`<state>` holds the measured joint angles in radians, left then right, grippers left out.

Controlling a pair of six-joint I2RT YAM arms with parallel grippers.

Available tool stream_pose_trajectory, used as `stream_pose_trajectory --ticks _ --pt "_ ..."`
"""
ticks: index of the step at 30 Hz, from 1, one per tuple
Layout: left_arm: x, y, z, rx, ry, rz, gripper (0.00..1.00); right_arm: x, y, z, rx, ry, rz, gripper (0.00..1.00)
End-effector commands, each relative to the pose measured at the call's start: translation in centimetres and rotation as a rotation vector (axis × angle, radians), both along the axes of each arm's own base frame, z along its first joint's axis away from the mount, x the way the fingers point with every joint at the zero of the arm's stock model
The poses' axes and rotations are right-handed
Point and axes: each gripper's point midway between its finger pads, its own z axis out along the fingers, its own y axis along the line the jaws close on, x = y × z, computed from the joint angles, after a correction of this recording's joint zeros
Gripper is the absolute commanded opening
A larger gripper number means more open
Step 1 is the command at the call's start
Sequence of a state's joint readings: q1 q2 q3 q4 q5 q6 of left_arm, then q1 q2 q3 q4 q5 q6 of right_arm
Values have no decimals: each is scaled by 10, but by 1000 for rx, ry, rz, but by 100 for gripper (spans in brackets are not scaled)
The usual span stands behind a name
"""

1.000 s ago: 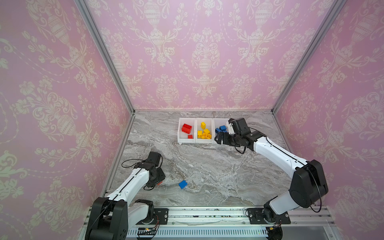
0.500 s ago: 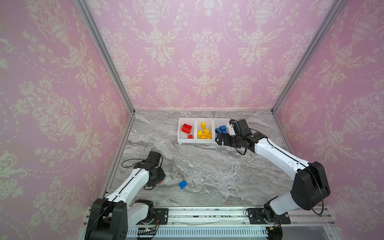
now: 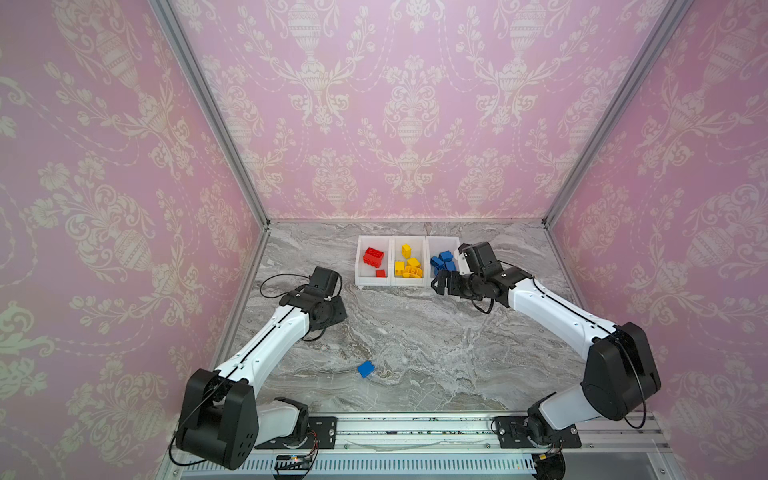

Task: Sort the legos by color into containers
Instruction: 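Carry the red brick over the compartment nearest the left arm and release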

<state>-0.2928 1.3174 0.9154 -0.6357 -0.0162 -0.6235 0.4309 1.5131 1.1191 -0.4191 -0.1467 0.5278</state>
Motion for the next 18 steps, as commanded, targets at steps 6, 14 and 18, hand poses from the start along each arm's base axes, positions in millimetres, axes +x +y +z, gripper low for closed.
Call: stream_pose_trajectory --ticks 6,14,18 --pt "88 -45 35 90 -170 -203 22 -9 1 18 45 -36 -10 100" --pt "145 -73 33 131 -238 -323 23 -11 4 20 50 -38 -8 100" --pt "166 -82 23 139 -254 -339 23 -10 5 23 54 -45 -6 100"
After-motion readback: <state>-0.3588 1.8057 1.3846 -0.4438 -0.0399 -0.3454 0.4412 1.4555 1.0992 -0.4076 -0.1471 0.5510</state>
